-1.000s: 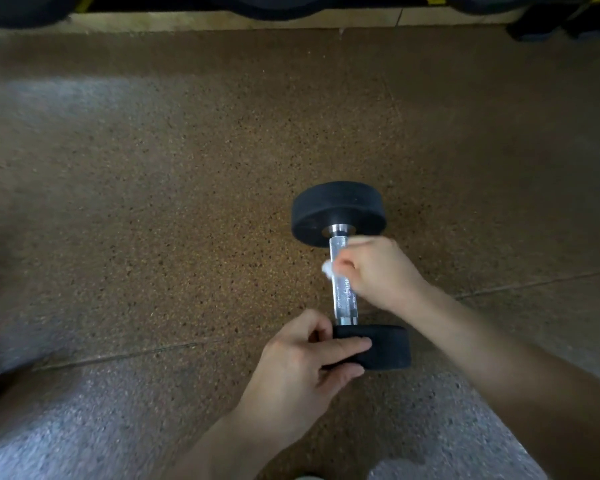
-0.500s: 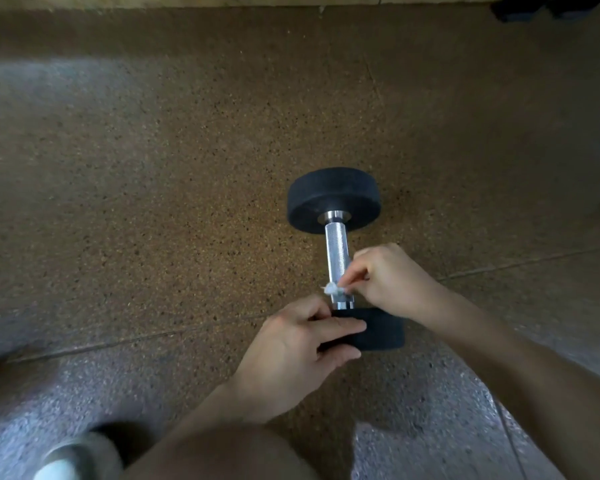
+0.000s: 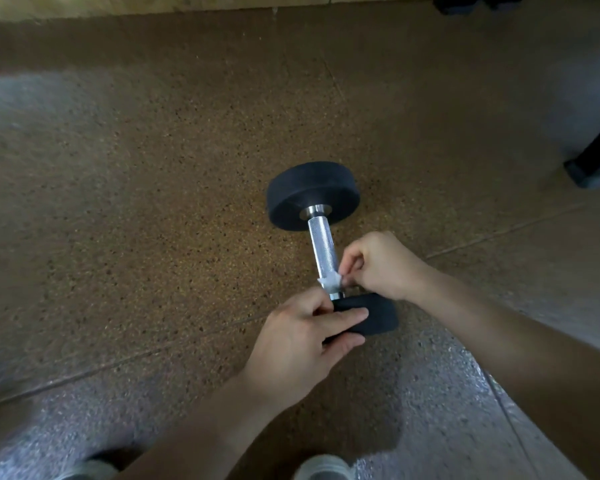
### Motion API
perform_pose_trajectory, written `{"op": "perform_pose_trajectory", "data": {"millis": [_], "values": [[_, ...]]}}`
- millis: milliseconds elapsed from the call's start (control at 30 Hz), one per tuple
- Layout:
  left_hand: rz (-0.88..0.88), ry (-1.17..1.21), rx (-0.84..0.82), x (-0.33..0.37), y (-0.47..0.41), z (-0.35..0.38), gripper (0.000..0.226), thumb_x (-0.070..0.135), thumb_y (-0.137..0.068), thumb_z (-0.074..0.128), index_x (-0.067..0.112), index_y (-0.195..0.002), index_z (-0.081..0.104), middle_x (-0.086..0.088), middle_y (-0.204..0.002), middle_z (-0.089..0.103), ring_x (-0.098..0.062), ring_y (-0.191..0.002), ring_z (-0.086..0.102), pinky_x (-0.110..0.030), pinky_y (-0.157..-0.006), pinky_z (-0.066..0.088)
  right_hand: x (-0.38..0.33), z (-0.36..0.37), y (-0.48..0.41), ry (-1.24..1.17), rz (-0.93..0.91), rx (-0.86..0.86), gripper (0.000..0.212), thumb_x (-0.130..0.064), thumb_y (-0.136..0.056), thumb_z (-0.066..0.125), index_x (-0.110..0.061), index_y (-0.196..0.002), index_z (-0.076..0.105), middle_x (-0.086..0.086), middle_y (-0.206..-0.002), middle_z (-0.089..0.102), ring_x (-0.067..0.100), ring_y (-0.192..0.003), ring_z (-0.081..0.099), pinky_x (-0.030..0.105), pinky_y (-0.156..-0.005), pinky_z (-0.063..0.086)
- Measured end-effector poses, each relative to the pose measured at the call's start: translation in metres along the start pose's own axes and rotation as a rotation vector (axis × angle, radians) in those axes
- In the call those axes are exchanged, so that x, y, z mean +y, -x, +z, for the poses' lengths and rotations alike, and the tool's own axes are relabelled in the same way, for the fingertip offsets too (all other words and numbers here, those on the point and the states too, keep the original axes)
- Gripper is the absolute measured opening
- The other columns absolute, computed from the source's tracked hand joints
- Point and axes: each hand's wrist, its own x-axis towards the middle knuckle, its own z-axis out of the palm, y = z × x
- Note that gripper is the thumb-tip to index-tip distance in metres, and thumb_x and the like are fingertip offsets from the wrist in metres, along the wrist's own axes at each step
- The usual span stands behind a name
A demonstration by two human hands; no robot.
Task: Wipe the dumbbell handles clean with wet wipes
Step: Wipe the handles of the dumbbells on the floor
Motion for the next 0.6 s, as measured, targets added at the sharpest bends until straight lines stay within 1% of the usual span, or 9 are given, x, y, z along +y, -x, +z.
{"op": "perform_pose_trajectory", "data": {"millis": [67, 133, 167, 233, 300, 400, 433, 533, 600], "values": [[0.008, 0.001, 0.004, 0.002, -0.002, 0.001, 0.037, 0.045, -0.086, 0.059, 0.028, -0.117, 0.07, 0.006, -0.085, 0.05, -0.006, -0.073, 0.05, -0.026, -0.06, 0.049, -0.003, 0.002, -0.003, -0.034, 0.002, 0.081, 0.028, -0.004, -0.076, 0.074, -0.028, -0.064, 0.066, -0.012, -0.062, 0.065, -0.004, -0.06, 0.062, 0.019, -0.064, 0.05], [0.011, -0.002, 0.0, 0.004, -0.003, 0.003, 0.038, 0.044, -0.086, 0.06, 0.027, -0.117, 0.069, 0.006, -0.086, 0.05, -0.006, -0.074, 0.049, -0.023, -0.06, 0.048, -0.005, 0.003, -0.013, -0.075, -0.005, 0.206, 0.02, -0.007, -0.077, 0.073, -0.022, -0.066, 0.067, -0.011, -0.062, 0.063, 0.0, -0.059, 0.061, 0.018, -0.06, 0.047], [0.015, -0.001, -0.007, 0.004, -0.005, 0.003, 0.038, 0.044, -0.086, 0.06, 0.026, -0.118, 0.069, 0.006, -0.087, 0.049, -0.005, -0.074, 0.048, -0.021, -0.061, 0.047, -0.007, 0.002, -0.021, -0.082, -0.002, 0.268, 0.016, -0.008, -0.078, 0.071, -0.02, -0.069, 0.068, -0.01, -0.063, 0.064, 0.002, -0.06, 0.061, 0.019, -0.061, 0.048], [0.032, 0.004, -0.019, 0.004, -0.008, 0.005, 0.038, 0.043, -0.087, 0.061, 0.024, -0.12, 0.068, 0.006, -0.089, 0.05, -0.006, -0.074, 0.049, -0.021, -0.062, 0.046, -0.007, 0.0, -0.037, -0.134, 0.037, 0.365, 0.015, -0.009, -0.081, 0.069, -0.02, -0.07, 0.068, -0.007, -0.063, 0.066, 0.006, -0.061, 0.064, 0.024, -0.063, 0.053], [0.036, 0.006, -0.033, 0.004, -0.011, 0.006, 0.04, 0.042, -0.088, 0.06, 0.023, -0.123, 0.066, 0.007, -0.093, 0.051, -0.007, -0.078, 0.053, -0.023, -0.067, 0.048, 0.0, -0.002, -0.035, -0.183, 0.066, 0.346, 0.017, -0.008, -0.081, 0.07, -0.02, -0.069, 0.067, -0.008, -0.061, 0.065, 0.002, -0.057, 0.063, 0.023, -0.061, 0.053], [-0.019, -0.023, -0.038, 0.008, -0.011, 0.005, 0.041, 0.046, -0.088, 0.055, 0.028, -0.124, 0.064, 0.008, -0.094, 0.049, -0.007, -0.081, 0.051, -0.02, -0.068, 0.045, 0.009, 0.0, -0.007, -0.09, 0.023, 0.163, 0.016, -0.012, -0.079, 0.075, -0.022, -0.068, 0.068, -0.013, -0.059, 0.063, -0.003, -0.054, 0.059, 0.013, -0.057, 0.046], [-0.008, -0.051, -0.04, 0.009, -0.011, 0.007, 0.04, 0.045, -0.09, 0.054, 0.028, -0.124, 0.064, 0.007, -0.093, 0.047, -0.008, -0.08, 0.05, -0.02, -0.067, 0.043, 0.009, 0.002, -0.005, -0.061, 0.013, 0.15, 0.016, -0.013, -0.078, 0.075, -0.024, -0.068, 0.067, -0.013, -0.06, 0.063, -0.002, -0.056, 0.059, 0.013, -0.057, 0.044], [0.034, -0.063, -0.064, 0.011, -0.016, 0.014, 0.037, 0.044, -0.092, 0.053, 0.026, -0.121, 0.067, 0.005, -0.089, 0.045, -0.008, -0.078, 0.045, -0.019, -0.066, 0.039, 0.007, 0.0, -0.038, -0.02, -0.001, 0.339, 0.014, -0.009, -0.081, 0.065, -0.022, -0.076, 0.065, -0.009, -0.066, 0.063, 0.007, -0.064, 0.06, 0.021, -0.06, 0.043], [0.031, -0.018, -0.069, 0.011, -0.021, 0.013, 0.036, 0.044, -0.089, 0.056, 0.026, -0.119, 0.067, 0.006, -0.092, 0.047, -0.005, -0.078, 0.046, -0.017, -0.068, 0.04, 0.008, -0.002, -0.053, 0.055, -0.012, 0.412, 0.012, -0.01, -0.083, 0.061, -0.02, -0.083, 0.066, -0.005, -0.073, 0.064, 0.014, -0.069, 0.059, 0.024, -0.064, 0.044]]}}
